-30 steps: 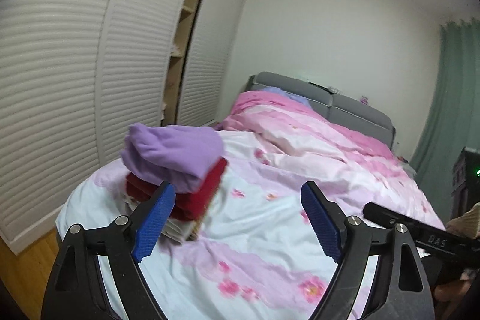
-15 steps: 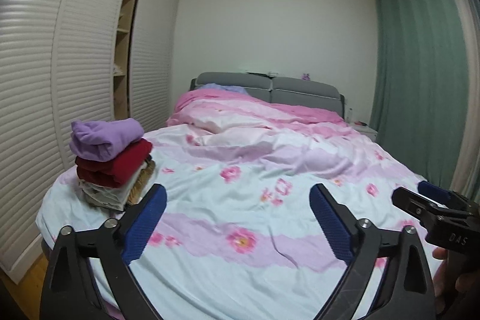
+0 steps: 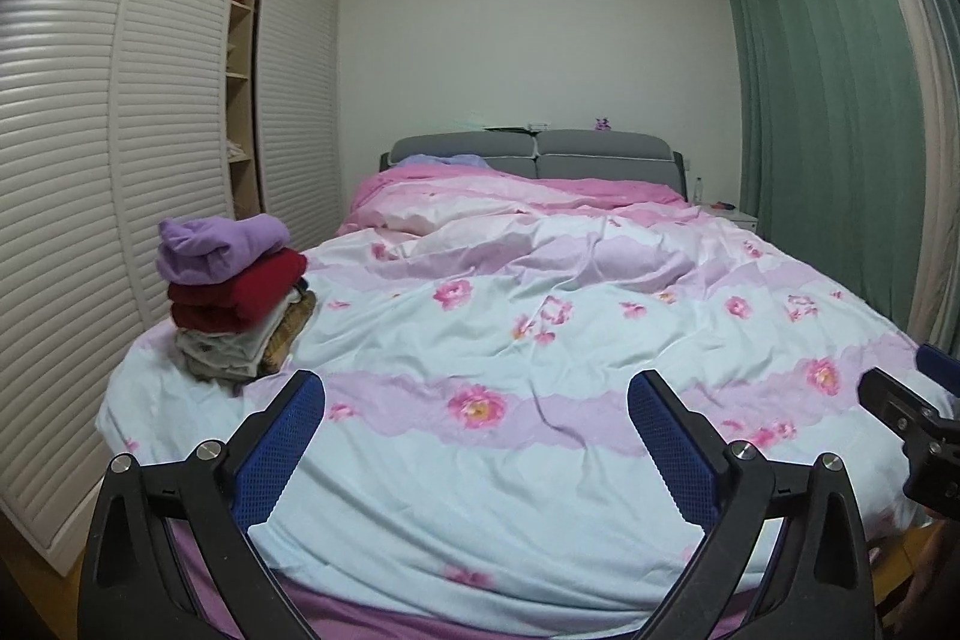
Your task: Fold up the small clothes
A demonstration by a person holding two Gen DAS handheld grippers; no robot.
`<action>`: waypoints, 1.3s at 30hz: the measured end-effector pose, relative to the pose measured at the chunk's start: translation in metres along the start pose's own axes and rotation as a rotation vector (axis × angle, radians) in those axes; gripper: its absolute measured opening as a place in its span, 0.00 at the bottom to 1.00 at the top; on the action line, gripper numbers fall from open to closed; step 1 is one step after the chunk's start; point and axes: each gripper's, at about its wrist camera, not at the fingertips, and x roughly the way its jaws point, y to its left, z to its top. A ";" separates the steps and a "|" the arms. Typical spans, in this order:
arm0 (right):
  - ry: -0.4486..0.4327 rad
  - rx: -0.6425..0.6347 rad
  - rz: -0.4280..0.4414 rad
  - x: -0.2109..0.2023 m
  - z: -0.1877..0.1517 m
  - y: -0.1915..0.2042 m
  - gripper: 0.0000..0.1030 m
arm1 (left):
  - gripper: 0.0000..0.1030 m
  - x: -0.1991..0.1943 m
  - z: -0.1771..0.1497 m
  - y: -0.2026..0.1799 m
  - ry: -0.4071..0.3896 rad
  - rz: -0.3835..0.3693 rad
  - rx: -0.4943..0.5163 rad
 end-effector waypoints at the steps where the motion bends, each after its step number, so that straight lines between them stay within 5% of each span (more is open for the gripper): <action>1: -0.001 -0.006 -0.010 -0.002 -0.004 -0.001 0.95 | 1.00 -0.002 -0.004 0.000 -0.003 0.005 0.002; 16: 0.038 -0.008 -0.090 -0.024 -0.034 -0.014 0.95 | 1.00 -0.011 -0.055 0.007 0.021 0.031 0.027; 39: 0.048 -0.012 -0.081 -0.025 -0.036 -0.015 0.95 | 1.00 -0.013 -0.056 0.011 0.020 0.024 0.018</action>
